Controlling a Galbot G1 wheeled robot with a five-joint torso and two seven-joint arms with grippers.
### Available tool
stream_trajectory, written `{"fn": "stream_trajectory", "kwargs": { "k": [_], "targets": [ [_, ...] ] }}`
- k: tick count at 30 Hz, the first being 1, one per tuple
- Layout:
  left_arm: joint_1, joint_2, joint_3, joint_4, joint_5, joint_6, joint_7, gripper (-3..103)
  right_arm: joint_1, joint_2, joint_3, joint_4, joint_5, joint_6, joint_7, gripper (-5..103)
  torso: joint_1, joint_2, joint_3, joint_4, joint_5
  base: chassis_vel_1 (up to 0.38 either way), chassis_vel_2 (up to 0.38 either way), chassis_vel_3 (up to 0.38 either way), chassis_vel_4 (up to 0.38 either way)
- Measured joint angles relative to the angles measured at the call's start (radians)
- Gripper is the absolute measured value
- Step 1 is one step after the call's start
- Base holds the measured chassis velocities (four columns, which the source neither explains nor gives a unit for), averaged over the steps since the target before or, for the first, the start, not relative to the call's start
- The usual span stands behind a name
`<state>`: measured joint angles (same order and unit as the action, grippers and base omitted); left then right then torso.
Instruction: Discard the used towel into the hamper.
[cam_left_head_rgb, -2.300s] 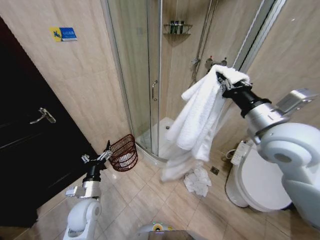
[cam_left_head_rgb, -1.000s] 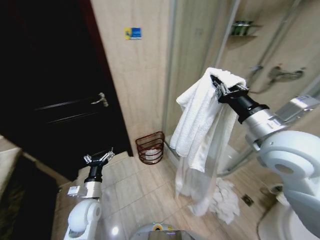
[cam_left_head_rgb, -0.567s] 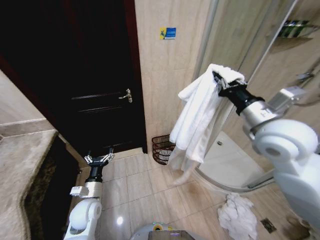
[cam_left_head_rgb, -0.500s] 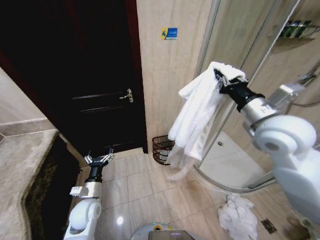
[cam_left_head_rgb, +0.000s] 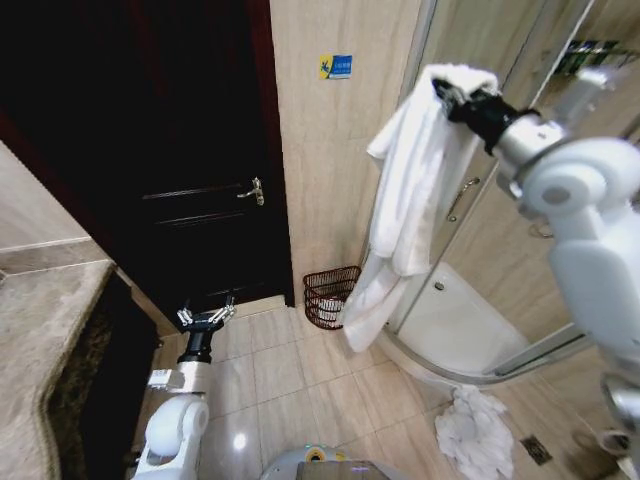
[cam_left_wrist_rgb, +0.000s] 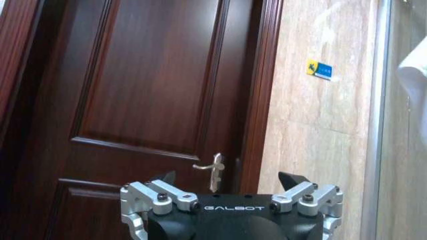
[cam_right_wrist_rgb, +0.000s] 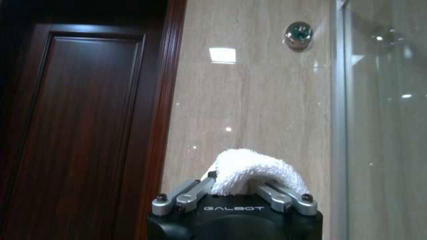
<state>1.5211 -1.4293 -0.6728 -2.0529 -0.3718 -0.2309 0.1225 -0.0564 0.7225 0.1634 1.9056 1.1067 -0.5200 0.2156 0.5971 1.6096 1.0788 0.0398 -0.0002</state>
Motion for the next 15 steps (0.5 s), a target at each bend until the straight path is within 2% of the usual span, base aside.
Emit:
{"fn": "stream_trajectory", "kwargs": {
  "k": [5, 15],
  "targets": [
    [0.005, -0.010, 0.004, 0.000, 0.000, 0.001, 0.001, 100, 0.066, 0.046, -0.050, -0.082, -0.027, -0.005, 0.005, 7, 0.000, 0.000, 0.000, -0.0004, 0.0001, 0.000, 0.000, 0.000, 0.000],
    [-0.003, -0.012, 0.000, 0.012, -0.002, 0.024, 0.019, 100, 0.059, 0.101, -0.055, -0.115, -0.092, -0.021, -0.002, 7, 0.000, 0.000, 0.000, -0.0006, 0.0003, 0.000, 0.000, 0.000, 0.000]
  ]
}}
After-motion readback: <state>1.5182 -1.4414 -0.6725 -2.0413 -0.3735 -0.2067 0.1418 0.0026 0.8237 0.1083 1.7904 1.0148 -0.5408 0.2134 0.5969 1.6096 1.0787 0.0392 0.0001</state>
